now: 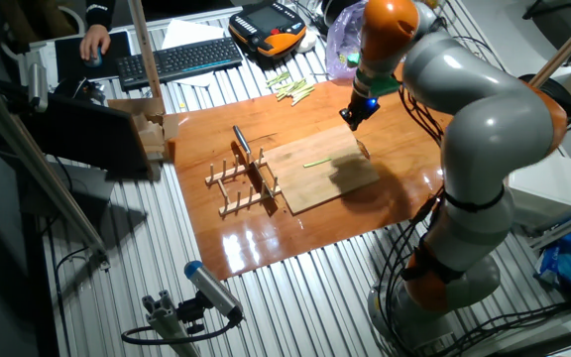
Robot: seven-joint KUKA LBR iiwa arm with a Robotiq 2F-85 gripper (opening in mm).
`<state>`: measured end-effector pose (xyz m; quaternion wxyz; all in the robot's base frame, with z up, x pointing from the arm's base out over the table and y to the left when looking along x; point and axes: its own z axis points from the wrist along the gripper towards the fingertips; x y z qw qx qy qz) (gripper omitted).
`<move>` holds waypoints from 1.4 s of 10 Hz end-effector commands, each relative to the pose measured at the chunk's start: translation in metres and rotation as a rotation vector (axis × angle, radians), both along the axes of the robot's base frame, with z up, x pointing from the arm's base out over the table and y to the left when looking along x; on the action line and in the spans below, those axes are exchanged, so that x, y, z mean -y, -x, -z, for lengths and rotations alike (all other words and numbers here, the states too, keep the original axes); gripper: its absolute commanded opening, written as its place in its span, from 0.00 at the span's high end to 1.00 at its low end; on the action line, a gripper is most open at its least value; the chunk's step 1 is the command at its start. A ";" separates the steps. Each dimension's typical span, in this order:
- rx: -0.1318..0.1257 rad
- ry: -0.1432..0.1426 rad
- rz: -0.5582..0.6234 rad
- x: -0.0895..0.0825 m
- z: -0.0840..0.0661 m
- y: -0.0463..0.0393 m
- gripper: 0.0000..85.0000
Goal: Chop the green garlic
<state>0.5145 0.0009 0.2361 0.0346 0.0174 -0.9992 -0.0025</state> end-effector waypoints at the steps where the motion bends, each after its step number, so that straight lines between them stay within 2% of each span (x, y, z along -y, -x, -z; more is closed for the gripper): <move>1: 0.001 -0.013 0.002 0.000 0.000 0.0000 1.00; 2: -0.010 -0.059 -0.005 0.000 0.000 0.0000 1.00; 3: -0.048 -0.096 -0.007 0.000 0.000 0.0000 1.00; 4: -0.065 -0.094 -0.020 0.000 0.000 0.0000 1.00; 5: 0.001 -0.046 0.037 0.000 0.000 0.0000 1.00; 6: -0.028 -0.103 0.037 0.000 0.000 0.0000 1.00; 7: -0.038 -0.090 0.027 0.000 0.000 0.0000 1.00; 8: -0.055 -0.088 0.039 0.000 0.000 0.0000 1.00; 9: -0.060 -0.074 0.048 0.000 0.000 0.0000 1.00; 10: -0.067 -0.065 0.042 -0.016 -0.007 -0.0056 1.00; 11: -0.076 -0.079 0.053 -0.039 -0.016 -0.0119 1.00; 12: -0.080 -0.053 0.060 -0.068 -0.025 -0.0174 1.00; 13: -0.068 -0.054 0.073 -0.101 -0.032 -0.0205 1.00; 14: -0.050 -0.055 0.090 -0.127 -0.032 -0.0199 1.00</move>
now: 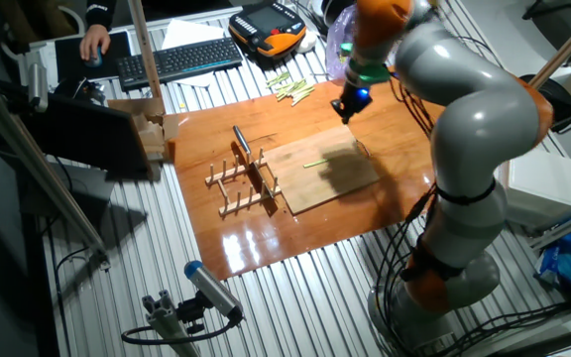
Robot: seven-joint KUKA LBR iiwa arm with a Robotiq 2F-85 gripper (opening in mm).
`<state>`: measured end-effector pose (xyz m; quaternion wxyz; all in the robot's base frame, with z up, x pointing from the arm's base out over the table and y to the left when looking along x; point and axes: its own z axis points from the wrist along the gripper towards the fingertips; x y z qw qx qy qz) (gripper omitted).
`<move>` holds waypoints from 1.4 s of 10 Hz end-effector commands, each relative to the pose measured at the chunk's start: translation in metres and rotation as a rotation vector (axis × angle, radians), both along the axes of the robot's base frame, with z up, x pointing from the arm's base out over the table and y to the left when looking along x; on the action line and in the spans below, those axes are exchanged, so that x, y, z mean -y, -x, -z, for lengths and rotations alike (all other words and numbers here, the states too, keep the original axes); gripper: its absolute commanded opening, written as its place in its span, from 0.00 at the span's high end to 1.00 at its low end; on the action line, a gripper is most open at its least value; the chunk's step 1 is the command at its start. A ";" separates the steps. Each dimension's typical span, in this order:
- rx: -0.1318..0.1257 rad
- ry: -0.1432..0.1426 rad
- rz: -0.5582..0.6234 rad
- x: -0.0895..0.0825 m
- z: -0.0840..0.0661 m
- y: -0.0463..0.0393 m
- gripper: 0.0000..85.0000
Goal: Chop the green garlic
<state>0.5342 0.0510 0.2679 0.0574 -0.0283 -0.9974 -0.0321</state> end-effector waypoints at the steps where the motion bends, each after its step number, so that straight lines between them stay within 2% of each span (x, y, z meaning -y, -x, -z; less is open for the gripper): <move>1: 0.020 0.007 0.023 -0.099 0.005 0.0044 1.00; 2: 0.044 0.034 0.035 -0.115 0.015 0.0112 1.00; 3: 0.044 0.055 0.043 -0.128 0.022 0.0182 1.00; 4: 0.041 0.051 0.049 -0.132 0.024 0.0219 1.00; 6: 0.034 0.056 0.034 -0.132 0.024 0.0222 1.00; 7: 0.013 0.021 0.001 -0.132 0.024 0.0222 1.00; 8: 0.000 0.006 -0.050 -0.132 0.024 0.0222 1.00; 9: 0.001 -0.018 -0.082 -0.132 0.024 0.0222 1.00; 11: 0.036 -0.029 -0.158 -0.132 0.024 0.0222 1.00; 12: 0.028 -0.070 -0.175 -0.132 0.024 0.0222 1.00; 13: 0.007 -0.075 -0.160 -0.132 0.024 0.0222 1.00; 14: 0.002 -0.037 -0.150 -0.132 0.024 0.0222 1.00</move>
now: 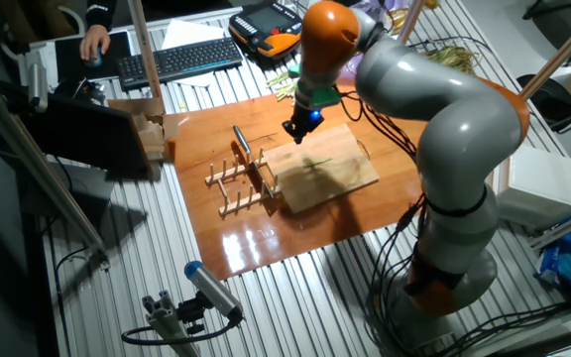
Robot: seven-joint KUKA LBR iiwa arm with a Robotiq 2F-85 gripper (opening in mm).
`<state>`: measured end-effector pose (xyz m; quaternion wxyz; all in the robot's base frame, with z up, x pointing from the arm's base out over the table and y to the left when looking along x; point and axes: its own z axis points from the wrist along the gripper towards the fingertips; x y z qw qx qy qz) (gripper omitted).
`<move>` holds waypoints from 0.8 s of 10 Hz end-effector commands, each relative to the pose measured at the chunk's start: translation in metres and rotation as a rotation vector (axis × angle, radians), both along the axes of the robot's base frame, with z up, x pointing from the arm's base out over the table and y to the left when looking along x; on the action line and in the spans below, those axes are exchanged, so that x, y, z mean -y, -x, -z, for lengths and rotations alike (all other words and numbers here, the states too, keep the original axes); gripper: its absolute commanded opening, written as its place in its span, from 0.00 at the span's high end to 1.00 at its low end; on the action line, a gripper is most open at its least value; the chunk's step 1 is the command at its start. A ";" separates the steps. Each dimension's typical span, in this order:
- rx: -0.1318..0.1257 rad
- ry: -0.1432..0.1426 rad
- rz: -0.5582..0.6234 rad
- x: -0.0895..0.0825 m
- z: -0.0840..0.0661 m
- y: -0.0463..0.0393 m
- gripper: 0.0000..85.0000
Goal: Chop the green garlic
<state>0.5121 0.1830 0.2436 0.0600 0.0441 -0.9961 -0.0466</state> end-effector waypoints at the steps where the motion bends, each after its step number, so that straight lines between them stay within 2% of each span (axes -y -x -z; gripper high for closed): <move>1: -0.005 0.024 0.008 0.000 0.000 0.0000 1.00; 2: -0.006 0.065 0.031 -0.023 -0.006 -0.0027 1.00; 4: 0.026 0.053 0.067 -0.054 -0.005 -0.0011 1.00; 5: 0.058 0.086 0.079 -0.069 0.003 -0.0005 1.00; 7: 0.081 0.111 0.099 -0.084 0.012 -0.0024 1.00; 8: 0.085 0.124 0.100 -0.090 0.015 -0.0013 1.00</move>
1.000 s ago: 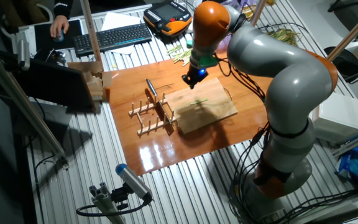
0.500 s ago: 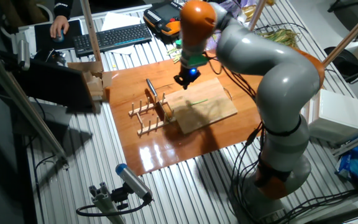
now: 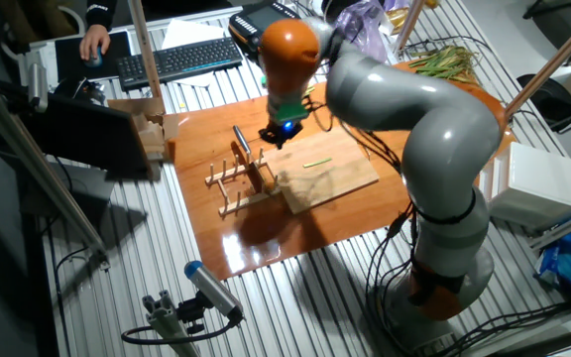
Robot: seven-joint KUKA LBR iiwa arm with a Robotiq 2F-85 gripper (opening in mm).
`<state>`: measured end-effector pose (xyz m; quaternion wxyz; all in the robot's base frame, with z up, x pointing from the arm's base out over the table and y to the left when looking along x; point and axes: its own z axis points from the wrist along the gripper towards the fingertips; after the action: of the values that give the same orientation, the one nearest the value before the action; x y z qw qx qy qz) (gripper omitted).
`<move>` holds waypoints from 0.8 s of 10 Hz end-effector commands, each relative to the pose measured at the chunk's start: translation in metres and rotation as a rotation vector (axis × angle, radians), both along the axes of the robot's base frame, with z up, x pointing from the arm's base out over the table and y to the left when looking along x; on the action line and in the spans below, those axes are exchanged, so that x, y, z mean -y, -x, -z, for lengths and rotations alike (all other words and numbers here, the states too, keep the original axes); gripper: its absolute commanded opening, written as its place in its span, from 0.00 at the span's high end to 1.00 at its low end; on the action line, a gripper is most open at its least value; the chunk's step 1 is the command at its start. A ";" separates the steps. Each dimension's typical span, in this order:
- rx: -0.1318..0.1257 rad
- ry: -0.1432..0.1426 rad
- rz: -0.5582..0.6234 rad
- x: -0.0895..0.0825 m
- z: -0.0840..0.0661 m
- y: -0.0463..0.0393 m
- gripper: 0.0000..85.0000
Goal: Chop the green garlic
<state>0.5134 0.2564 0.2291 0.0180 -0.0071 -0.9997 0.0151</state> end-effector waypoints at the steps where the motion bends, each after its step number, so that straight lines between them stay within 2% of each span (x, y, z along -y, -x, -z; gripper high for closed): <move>1: 0.000 0.007 -0.002 -0.021 0.002 0.0014 1.00; 2: 0.003 0.021 -0.005 -0.024 0.005 0.0023 0.80; 3: 0.007 0.040 -0.019 -0.025 0.009 0.0004 0.80; 4: 0.015 0.072 -0.033 -0.026 0.015 -0.0044 0.80; 5: 0.019 0.071 -0.035 -0.026 0.020 -0.0089 0.80; 6: 0.011 0.075 -0.044 -0.027 0.025 -0.0130 0.80; 7: 0.010 0.070 -0.036 -0.029 0.032 -0.0139 0.80; 8: 0.026 0.080 -0.027 -0.034 0.042 -0.0137 0.60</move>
<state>0.5274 0.2910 0.1870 0.0039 0.0049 -0.9984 0.0562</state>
